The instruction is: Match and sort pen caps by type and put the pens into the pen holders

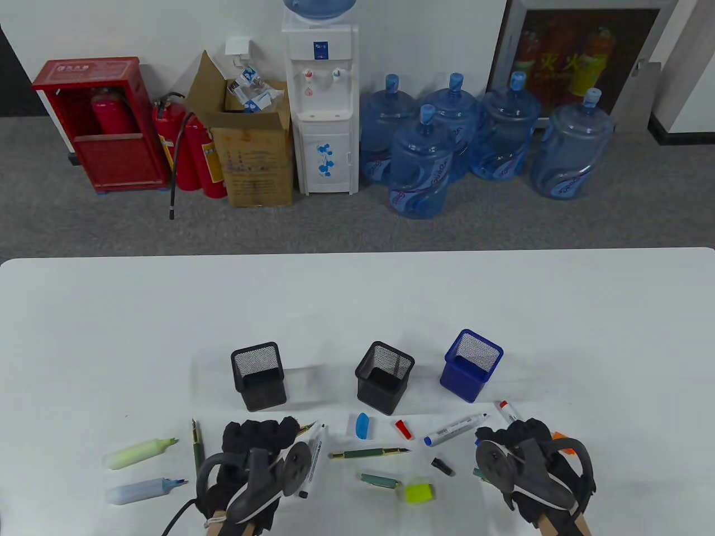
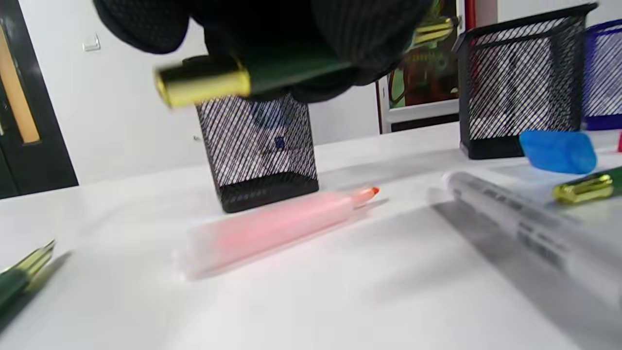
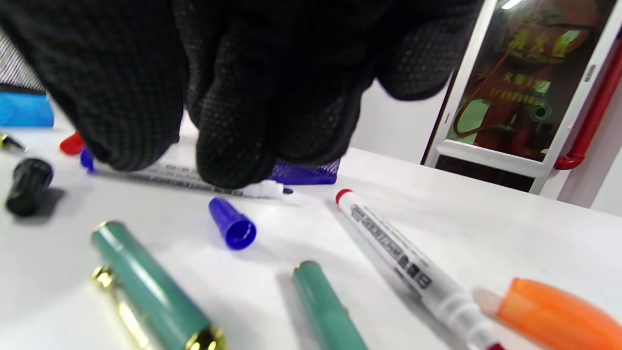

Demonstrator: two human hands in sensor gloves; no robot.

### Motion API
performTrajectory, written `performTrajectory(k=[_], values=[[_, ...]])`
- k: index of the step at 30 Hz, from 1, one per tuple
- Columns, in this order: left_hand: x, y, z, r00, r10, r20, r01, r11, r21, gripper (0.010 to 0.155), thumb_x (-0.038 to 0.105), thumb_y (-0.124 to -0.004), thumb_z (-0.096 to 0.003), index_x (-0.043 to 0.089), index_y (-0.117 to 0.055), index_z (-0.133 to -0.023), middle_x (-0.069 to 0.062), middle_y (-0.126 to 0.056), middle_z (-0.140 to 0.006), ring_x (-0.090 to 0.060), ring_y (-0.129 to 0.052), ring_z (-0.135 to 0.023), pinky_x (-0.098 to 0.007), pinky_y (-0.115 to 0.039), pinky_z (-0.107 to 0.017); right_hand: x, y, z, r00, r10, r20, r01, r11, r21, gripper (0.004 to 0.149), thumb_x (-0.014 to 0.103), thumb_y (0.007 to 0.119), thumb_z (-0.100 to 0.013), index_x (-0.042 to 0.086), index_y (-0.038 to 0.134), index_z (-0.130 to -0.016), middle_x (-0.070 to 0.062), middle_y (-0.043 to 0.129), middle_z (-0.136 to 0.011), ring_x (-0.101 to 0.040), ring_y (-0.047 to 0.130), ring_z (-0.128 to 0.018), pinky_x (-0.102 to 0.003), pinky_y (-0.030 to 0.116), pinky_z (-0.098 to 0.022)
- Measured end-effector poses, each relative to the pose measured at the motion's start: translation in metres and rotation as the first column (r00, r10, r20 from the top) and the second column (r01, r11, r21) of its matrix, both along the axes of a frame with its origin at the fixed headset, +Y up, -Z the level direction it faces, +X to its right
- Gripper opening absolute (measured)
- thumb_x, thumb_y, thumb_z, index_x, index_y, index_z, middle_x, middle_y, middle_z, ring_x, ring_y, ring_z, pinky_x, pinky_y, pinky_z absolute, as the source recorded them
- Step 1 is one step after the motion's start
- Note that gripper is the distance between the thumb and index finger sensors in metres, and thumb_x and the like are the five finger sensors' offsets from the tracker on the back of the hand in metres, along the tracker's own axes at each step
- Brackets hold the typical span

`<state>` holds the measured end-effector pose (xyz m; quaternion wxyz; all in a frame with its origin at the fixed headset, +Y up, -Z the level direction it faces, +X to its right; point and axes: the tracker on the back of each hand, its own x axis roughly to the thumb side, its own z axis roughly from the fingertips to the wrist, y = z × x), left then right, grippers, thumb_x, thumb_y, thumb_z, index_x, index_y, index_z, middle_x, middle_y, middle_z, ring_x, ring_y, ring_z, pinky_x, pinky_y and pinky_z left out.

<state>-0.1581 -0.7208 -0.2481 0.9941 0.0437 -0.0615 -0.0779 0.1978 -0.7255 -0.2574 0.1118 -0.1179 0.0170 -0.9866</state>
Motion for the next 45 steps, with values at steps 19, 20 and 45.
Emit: performTrajectory(k=[19,20,45], values=[[0.005,-0.005,0.000,0.998,0.045,0.053,-0.045,0.999,-0.010,0.055,0.029,-0.066,-0.0440,0.037,-0.065,-0.098,0.004,-0.081,-0.093,-0.023,-0.097,-0.078,-0.064,-0.067,-0.071,-0.022,-0.026,-0.001,0.972,0.233,-0.014,-0.233,0.965,-0.123,0.061,0.049,0.096,-0.021,0.029,0.089,-0.078,0.019,0.106,-0.060,-0.005,0.106,-0.060,-0.043,0.083,-0.063],[0.005,-0.005,0.000,0.998,0.045,0.053,-0.044,0.999,-0.011,0.055,0.029,-0.066,-0.0440,0.037,-0.065,-0.098,0.004,-0.081,-0.093,-0.022,-0.097,-0.077,-0.063,-0.067,-0.071,-0.023,-0.027,-0.001,0.972,0.233,-0.015,-0.233,0.965,-0.123,0.061,0.048,0.097,-0.021,0.029,0.088,-0.078,0.019,0.106,-0.061,-0.005,0.106,-0.060,-0.043,0.083,-0.063],[0.038,0.002,0.005,0.962,0.189,0.197,-0.208,0.975,0.080,0.054,0.029,-0.065,-0.0445,0.040,-0.069,-0.098,0.006,-0.081,-0.094,-0.020,-0.094,-0.076,-0.059,-0.069,-0.071,-0.062,0.020,0.005,0.970,-0.079,-0.231,0.134,0.963,0.233,0.053,0.041,0.085,-0.039,0.031,0.077,-0.091,0.007,0.088,-0.079,-0.013,0.108,-0.058,-0.048,0.093,-0.057]])
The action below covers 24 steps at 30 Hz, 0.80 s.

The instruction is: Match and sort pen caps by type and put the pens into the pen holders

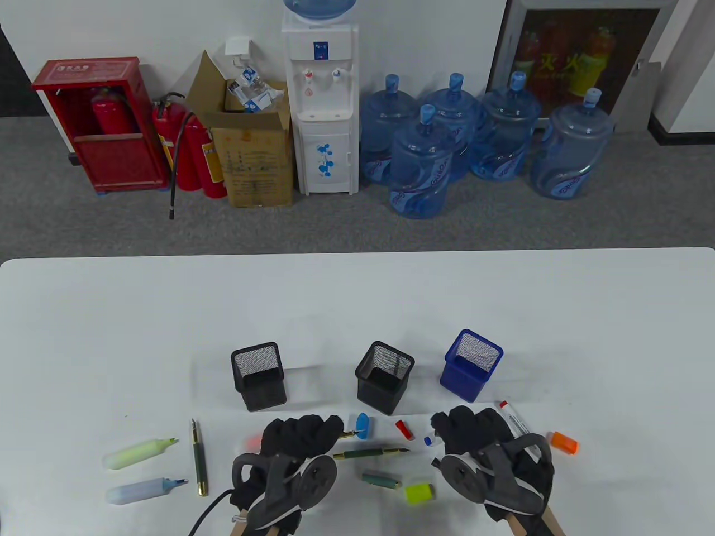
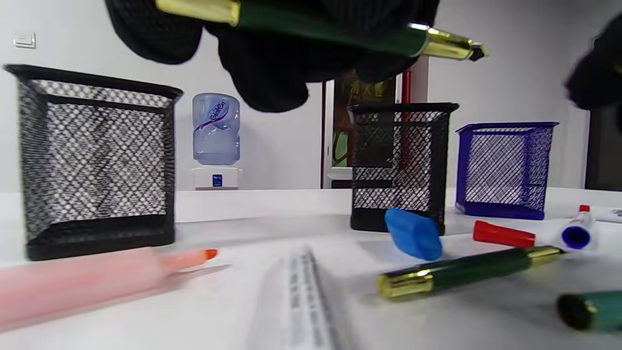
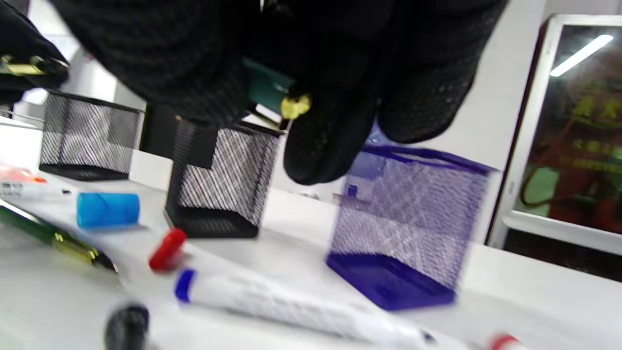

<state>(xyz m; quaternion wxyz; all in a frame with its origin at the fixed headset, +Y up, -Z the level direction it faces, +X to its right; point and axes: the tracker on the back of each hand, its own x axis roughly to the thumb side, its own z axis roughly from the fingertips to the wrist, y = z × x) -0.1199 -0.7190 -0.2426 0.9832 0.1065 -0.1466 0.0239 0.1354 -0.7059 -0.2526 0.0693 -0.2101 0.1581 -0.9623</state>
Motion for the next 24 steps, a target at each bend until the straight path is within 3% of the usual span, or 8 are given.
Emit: performTrajectory(k=[3,6,8,21,24], values=[[0.003,-0.003,-0.002,1.000,0.009,0.008,-0.009,1.000,0.005,0.054,0.029,-0.065,-0.0444,0.040,-0.070,-0.097,0.007,-0.081,-0.093,-0.019,-0.095,-0.076,-0.058,-0.069,-0.071,-0.020,-0.001,-0.002,0.999,0.043,-0.021,-0.043,0.999,0.007,0.055,0.036,0.083,-0.038,0.032,0.076,-0.093,0.003,0.084,-0.087,-0.012,0.106,-0.061,-0.044,0.095,-0.055],[0.004,-0.006,-0.003,1.000,0.017,0.010,-0.017,1.000,-0.010,0.054,0.029,-0.065,-0.0445,0.040,-0.070,-0.097,0.007,-0.082,-0.093,-0.019,-0.095,-0.075,-0.058,-0.069,-0.071,-0.036,-0.010,-0.003,1.000,-0.002,-0.029,0.002,1.000,0.013,0.054,0.035,0.083,-0.037,0.033,0.078,-0.091,0.004,0.087,-0.087,-0.012,0.107,-0.061,-0.043,0.095,-0.054],[0.005,-0.009,-0.003,1.000,0.006,0.015,-0.006,1.000,-0.022,0.054,0.029,-0.065,-0.0445,0.040,-0.070,-0.098,0.007,-0.082,-0.093,-0.019,-0.095,-0.075,-0.058,-0.069,-0.071,-0.042,-0.016,-0.001,0.999,-0.035,-0.041,0.037,0.997,0.064,0.053,0.035,0.083,-0.038,0.033,0.078,-0.091,0.004,0.088,-0.086,-0.012,0.107,-0.061,-0.042,0.095,-0.053],[0.025,-0.009,0.003,0.997,0.003,0.074,-0.003,1.000,-0.007,0.054,0.031,-0.067,-0.0441,0.039,-0.071,-0.097,0.008,-0.084,-0.092,-0.018,-0.096,-0.074,-0.058,-0.069,-0.071,-0.064,-0.025,0.010,0.994,-0.043,-0.096,0.048,0.997,0.057,0.053,0.035,0.085,-0.037,0.031,0.079,-0.090,0.003,0.088,-0.085,-0.013,0.106,-0.064,-0.042,0.094,-0.054],[0.027,-0.007,0.005,0.995,0.051,0.088,-0.051,0.999,0.008,0.062,0.033,-0.070,-0.0431,0.035,-0.056,-0.104,0.008,-0.086,-0.091,-0.016,-0.098,-0.072,-0.055,-0.072,-0.070,-0.068,-0.024,0.013,0.991,-0.070,-0.116,0.077,0.996,0.053,0.053,0.034,0.085,-0.037,0.030,0.080,-0.090,0.003,0.089,-0.085,-0.013,0.106,-0.063,-0.041,0.094,-0.054]])
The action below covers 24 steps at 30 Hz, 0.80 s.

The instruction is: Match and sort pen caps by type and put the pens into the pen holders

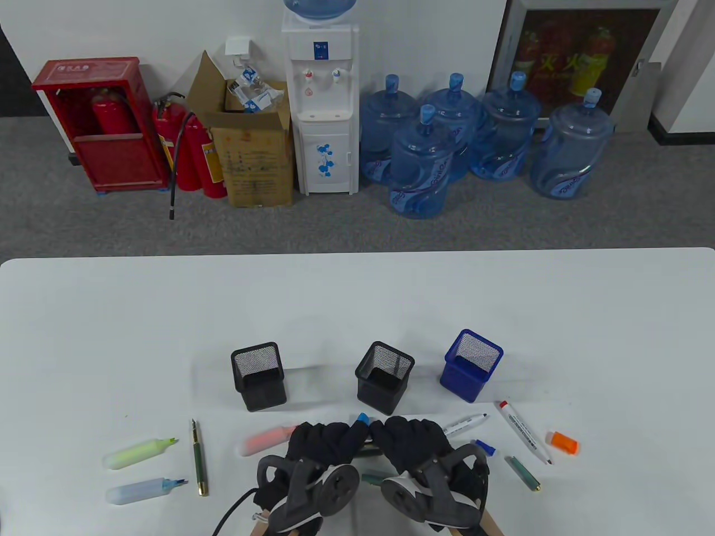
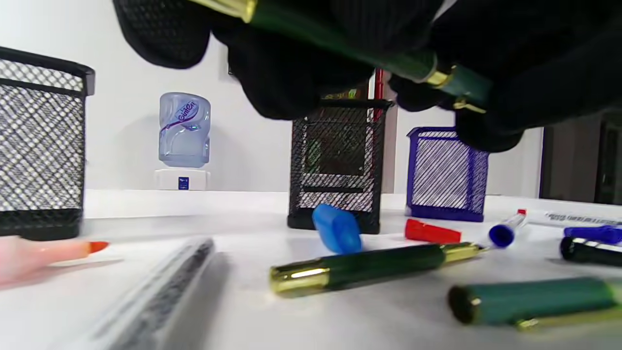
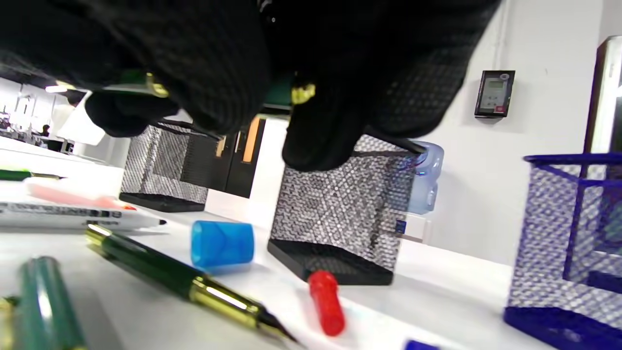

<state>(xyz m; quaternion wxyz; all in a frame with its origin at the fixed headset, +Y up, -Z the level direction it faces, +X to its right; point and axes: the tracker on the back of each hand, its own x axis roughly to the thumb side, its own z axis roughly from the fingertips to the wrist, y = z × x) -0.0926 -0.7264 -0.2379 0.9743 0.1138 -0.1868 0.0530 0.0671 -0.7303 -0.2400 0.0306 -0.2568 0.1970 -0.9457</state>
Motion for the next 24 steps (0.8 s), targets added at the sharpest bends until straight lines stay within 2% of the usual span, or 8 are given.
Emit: performTrajectory(k=[3,6,10,16,17,19,22,24], values=[[0.001,0.002,0.001,1.000,0.022,0.003,-0.022,0.999,0.025,0.066,0.031,-0.072,-0.0427,0.034,-0.053,-0.105,0.008,-0.087,-0.089,-0.017,-0.099,-0.070,-0.055,-0.074,-0.069,-0.004,0.001,0.003,1.000,0.013,-0.020,-0.013,0.999,0.034,0.053,0.032,0.085,-0.036,0.028,0.081,-0.089,0.002,0.091,-0.083,-0.013,0.107,-0.062,-0.041,0.096,-0.052],[-0.002,0.002,0.000,0.997,0.079,0.015,-0.079,0.997,0.010,0.065,0.029,-0.073,-0.0419,0.034,-0.055,-0.104,0.007,-0.089,-0.086,-0.017,-0.100,-0.067,-0.054,-0.076,-0.068,-0.006,0.003,0.003,0.999,-0.027,-0.035,0.027,1.000,0.005,0.052,0.029,0.085,-0.035,0.027,0.083,-0.087,0.001,0.093,-0.081,-0.013,0.109,-0.059,-0.041,0.097,-0.051],[-0.002,0.002,0.000,0.996,0.079,0.039,-0.079,0.997,0.012,0.064,0.027,-0.075,-0.0405,0.034,-0.060,-0.102,0.005,-0.093,-0.083,-0.018,-0.103,-0.062,-0.052,-0.079,-0.066,-0.008,0.005,0.002,0.998,-0.023,-0.057,0.021,0.999,-0.028,0.051,0.028,0.085,-0.034,0.025,0.086,-0.086,0.001,0.097,-0.079,-0.012,0.111,-0.055,-0.039,0.098,-0.047],[0.001,0.001,0.000,0.999,0.010,0.038,-0.011,1.000,0.019,0.063,0.029,-0.074,-0.0416,0.034,-0.059,-0.103,0.007,-0.092,-0.085,-0.017,-0.102,-0.064,-0.052,-0.078,-0.066,-0.002,-0.001,0.001,0.999,-0.031,-0.035,0.030,0.999,-0.027,0.053,0.033,0.084,-0.037,0.029,0.081,-0.089,0.003,0.090,-0.083,-0.012,0.106,-0.065,-0.039,0.095,-0.056],[0.000,0.003,0.001,0.999,-0.012,0.037,0.010,0.999,0.036,0.063,0.029,-0.074,-0.0415,0.034,-0.059,-0.103,0.006,-0.092,-0.085,-0.017,-0.103,-0.064,-0.053,-0.078,-0.066,0.001,0.000,0.002,0.999,-0.038,-0.035,0.038,0.999,-0.003,0.053,0.036,0.083,-0.038,0.030,0.080,-0.090,0.003,0.087,-0.087,-0.014,0.104,-0.071,-0.040,0.092,-0.059],[-0.011,0.015,0.003,0.998,-0.067,-0.004,0.066,0.990,0.123,0.059,0.030,-0.077,-0.0408,0.035,-0.068,-0.098,0.006,-0.094,-0.084,-0.018,-0.104,-0.062,-0.054,-0.078,-0.065,0.013,0.003,0.003,0.999,-0.032,0.015,0.031,0.999,0.036,0.066,0.045,0.081,-0.037,0.026,0.068,-0.099,-0.002,0.076,-0.098,-0.022,0.091,-0.087,-0.047,0.082,-0.066],[-0.041,0.040,0.002,0.984,-0.135,-0.118,0.156,0.968,0.198,0.052,0.031,-0.079,-0.0410,0.037,-0.077,-0.093,0.005,-0.096,-0.084,-0.018,-0.105,-0.062,-0.056,-0.077,-0.065,0.033,0.006,0.000,0.995,-0.076,0.061,0.074,0.996,0.040,0.069,0.046,0.079,-0.039,0.023,0.064,-0.102,-0.005,0.071,-0.101,-0.027,0.083,-0.091,-0.050,0.078,-0.067],[-0.063,0.057,-0.004,0.974,-0.090,-0.210,0.135,0.968,0.212,0.048,0.031,-0.075,-0.0427,0.038,-0.082,-0.090,0.004,-0.096,-0.085,-0.019,-0.104,-0.061,-0.056,-0.076,-0.064,0.043,0.004,-0.004,0.993,-0.091,0.080,0.089,0.996,0.026,0.068,0.046,0.078,-0.039,0.023,0.065,-0.101,-0.005,0.072,-0.101,-0.027,0.082,-0.091,-0.050,0.077,-0.067]])
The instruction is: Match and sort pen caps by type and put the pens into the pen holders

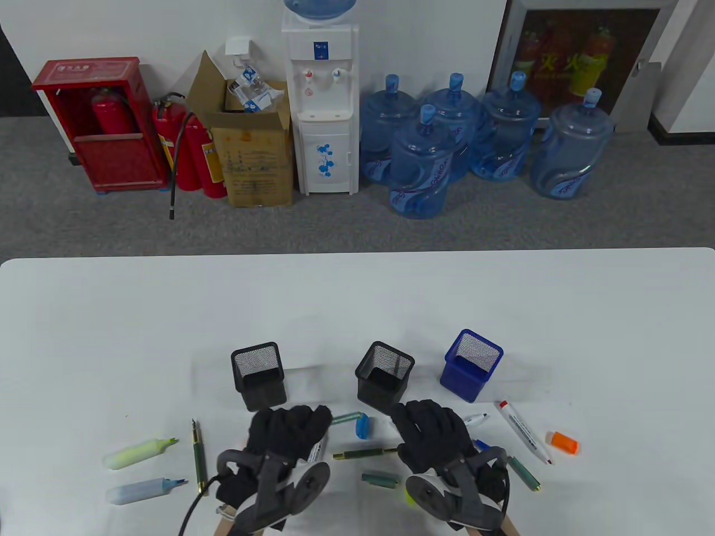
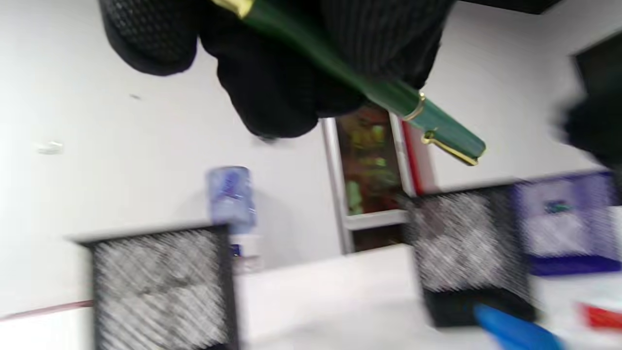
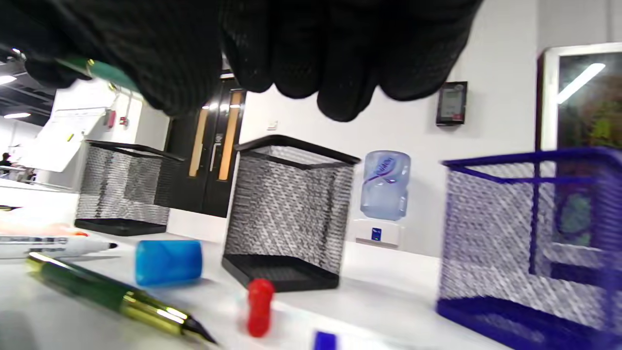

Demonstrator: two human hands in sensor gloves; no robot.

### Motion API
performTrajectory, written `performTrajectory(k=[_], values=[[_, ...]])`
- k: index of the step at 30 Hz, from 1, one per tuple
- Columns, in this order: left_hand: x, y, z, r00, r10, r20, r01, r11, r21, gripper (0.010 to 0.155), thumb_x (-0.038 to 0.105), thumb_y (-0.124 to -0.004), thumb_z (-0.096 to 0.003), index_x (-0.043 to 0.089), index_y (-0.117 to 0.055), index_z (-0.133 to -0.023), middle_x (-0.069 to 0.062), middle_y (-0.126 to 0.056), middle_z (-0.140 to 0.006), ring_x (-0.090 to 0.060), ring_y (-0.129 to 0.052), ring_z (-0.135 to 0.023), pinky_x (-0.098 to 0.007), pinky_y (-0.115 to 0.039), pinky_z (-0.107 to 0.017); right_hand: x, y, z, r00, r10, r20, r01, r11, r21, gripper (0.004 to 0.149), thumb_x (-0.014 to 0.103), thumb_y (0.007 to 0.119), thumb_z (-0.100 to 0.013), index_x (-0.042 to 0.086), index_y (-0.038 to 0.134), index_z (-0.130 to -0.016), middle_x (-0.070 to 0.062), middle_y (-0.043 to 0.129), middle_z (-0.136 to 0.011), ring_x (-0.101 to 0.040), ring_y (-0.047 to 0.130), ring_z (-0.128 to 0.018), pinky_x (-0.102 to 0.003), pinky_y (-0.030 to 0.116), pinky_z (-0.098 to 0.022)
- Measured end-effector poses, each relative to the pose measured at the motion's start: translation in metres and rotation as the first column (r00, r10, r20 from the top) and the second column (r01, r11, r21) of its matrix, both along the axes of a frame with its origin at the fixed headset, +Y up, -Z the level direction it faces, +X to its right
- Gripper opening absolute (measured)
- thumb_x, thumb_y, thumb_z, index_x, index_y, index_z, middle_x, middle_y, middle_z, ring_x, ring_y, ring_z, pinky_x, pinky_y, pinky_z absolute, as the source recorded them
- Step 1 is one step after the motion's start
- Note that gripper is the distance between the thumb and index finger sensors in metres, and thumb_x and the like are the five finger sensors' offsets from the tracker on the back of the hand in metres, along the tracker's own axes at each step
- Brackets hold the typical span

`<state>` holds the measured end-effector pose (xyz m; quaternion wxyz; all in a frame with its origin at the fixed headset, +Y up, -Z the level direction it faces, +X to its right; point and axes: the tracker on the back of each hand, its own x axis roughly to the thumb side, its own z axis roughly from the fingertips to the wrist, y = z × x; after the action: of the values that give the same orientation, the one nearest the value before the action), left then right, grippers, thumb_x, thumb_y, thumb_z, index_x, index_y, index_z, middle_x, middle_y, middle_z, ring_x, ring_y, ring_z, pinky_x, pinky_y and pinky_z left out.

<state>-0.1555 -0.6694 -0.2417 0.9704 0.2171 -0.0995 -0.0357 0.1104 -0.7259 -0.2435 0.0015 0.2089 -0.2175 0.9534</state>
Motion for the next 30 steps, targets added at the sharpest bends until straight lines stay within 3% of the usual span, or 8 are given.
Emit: performTrajectory(k=[3,7,14,24,30], values=[[-0.028,0.021,-0.015,0.986,-0.063,-0.156,0.063,0.998,-0.002,0.047,0.030,-0.075,-0.0437,0.038,-0.083,-0.090,0.004,-0.095,-0.087,-0.021,-0.103,-0.063,-0.058,-0.073,-0.066,0.009,-0.003,-0.003,1.000,0.027,0.017,-0.027,1.000,-0.008,0.066,0.045,0.078,-0.039,0.024,0.066,-0.101,-0.004,0.073,-0.101,-0.027,0.082,-0.091,-0.051,0.077,-0.067],[-0.041,0.028,-0.045,0.933,-0.199,-0.299,0.167,0.977,-0.130,0.046,0.030,-0.077,-0.0432,0.040,-0.087,-0.087,0.004,-0.093,-0.089,-0.022,-0.101,-0.066,-0.057,-0.070,-0.069,0.013,-0.005,-0.005,0.999,0.034,0.025,-0.033,0.999,-0.013,0.066,0.045,0.078,-0.039,0.024,0.067,-0.100,-0.004,0.073,-0.101,-0.028,0.082,-0.091,-0.052,0.077,-0.067],[-0.020,0.001,-0.074,0.844,-0.431,-0.319,0.381,0.901,-0.208,0.045,0.032,-0.080,-0.0415,0.046,-0.090,-0.083,0.011,-0.095,-0.088,-0.020,-0.101,-0.069,-0.058,-0.068,-0.071,0.014,-0.005,-0.004,0.997,0.070,0.019,-0.070,0.998,-0.005,0.064,0.045,0.078,-0.039,0.025,0.068,-0.100,-0.003,0.074,-0.101,-0.028,0.082,-0.092,-0.053,0.076,-0.067],[-0.001,-0.021,-0.091,0.813,-0.487,-0.319,0.411,0.868,-0.279,0.045,0.034,-0.081,-0.0409,0.050,-0.092,-0.081,0.018,-0.099,-0.087,-0.018,-0.097,-0.076,-0.057,-0.062,-0.076,0.016,-0.004,-0.005,0.996,0.090,0.016,-0.089,0.996,-0.019,0.063,0.046,0.078,-0.039,0.026,0.069,-0.099,-0.002,0.075,-0.101,-0.027,0.081,-0.093,-0.054,0.075,-0.068],[-0.004,-0.016,-0.085,0.824,-0.480,-0.301,0.417,0.873,-0.251,0.051,0.039,-0.078,-0.0406,0.048,-0.081,-0.091,0.015,-0.090,-0.098,-0.020,-0.091,-0.090,-0.060,-0.057,-0.080,0.016,-0.004,-0.005,0.995,0.098,0.019,-0.098,0.995,-0.021,0.063,0.046,0.078,-0.039,0.026,0.069,-0.099,-0.001,0.075,-0.101,-0.027,0.081,-0.093,-0.054,0.075,-0.068]])
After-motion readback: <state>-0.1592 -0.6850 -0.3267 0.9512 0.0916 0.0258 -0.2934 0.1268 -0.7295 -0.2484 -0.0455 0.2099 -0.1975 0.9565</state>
